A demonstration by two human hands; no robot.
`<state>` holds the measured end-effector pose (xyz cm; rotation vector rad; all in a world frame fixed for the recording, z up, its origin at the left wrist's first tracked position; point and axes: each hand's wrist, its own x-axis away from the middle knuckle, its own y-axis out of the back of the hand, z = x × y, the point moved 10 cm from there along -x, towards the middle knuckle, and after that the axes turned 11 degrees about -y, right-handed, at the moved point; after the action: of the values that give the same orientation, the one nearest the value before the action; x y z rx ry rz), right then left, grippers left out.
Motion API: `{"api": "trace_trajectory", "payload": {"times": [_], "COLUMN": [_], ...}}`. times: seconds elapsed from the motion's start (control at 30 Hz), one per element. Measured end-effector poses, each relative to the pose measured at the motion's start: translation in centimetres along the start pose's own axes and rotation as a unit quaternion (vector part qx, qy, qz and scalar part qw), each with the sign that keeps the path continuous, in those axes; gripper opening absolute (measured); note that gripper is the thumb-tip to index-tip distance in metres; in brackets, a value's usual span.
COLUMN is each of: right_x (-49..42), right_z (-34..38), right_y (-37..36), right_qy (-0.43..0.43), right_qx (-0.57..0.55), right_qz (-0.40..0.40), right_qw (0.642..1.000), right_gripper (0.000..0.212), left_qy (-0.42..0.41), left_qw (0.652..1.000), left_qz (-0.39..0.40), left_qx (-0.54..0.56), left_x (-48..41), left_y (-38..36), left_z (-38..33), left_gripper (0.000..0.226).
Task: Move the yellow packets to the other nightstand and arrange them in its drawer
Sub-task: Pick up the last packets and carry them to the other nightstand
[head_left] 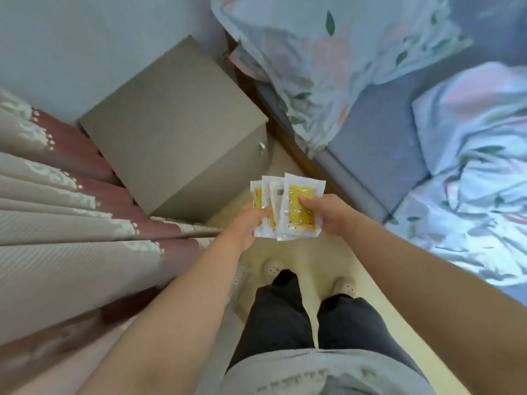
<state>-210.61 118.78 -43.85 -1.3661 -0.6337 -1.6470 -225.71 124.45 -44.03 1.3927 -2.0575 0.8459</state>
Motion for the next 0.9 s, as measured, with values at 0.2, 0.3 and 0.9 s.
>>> {"api": "trace_trajectory", "payload": {"times": [0.2, 0.3, 0.9], "right_x": [2.4, 4.5, 22.8], "right_z": [-9.5, -14.5, -56.1], "right_y": [12.9, 19.9, 57.3], "right_qy": [0.004, 0.029, 0.087], "right_qx": [-0.110, -0.180, -0.555], "right_qz": [-0.049, -0.063, -0.218], "right_qw": [0.993, 0.981, 0.798], "right_gripper": [0.024, 0.007, 0.014], "left_qy": [0.061, 0.072, 0.100], "left_qw": [0.989, 0.980, 0.811], "left_qz": [0.095, 0.139, 0.416], "left_qx": [-0.091, -0.119, -0.400], "left_x": [2.7, 4.9, 30.2], "left_y": [-10.3, -16.2, -54.1], "left_z": [9.1, 13.9, 49.6], "left_gripper": [0.029, 0.023, 0.023]}}
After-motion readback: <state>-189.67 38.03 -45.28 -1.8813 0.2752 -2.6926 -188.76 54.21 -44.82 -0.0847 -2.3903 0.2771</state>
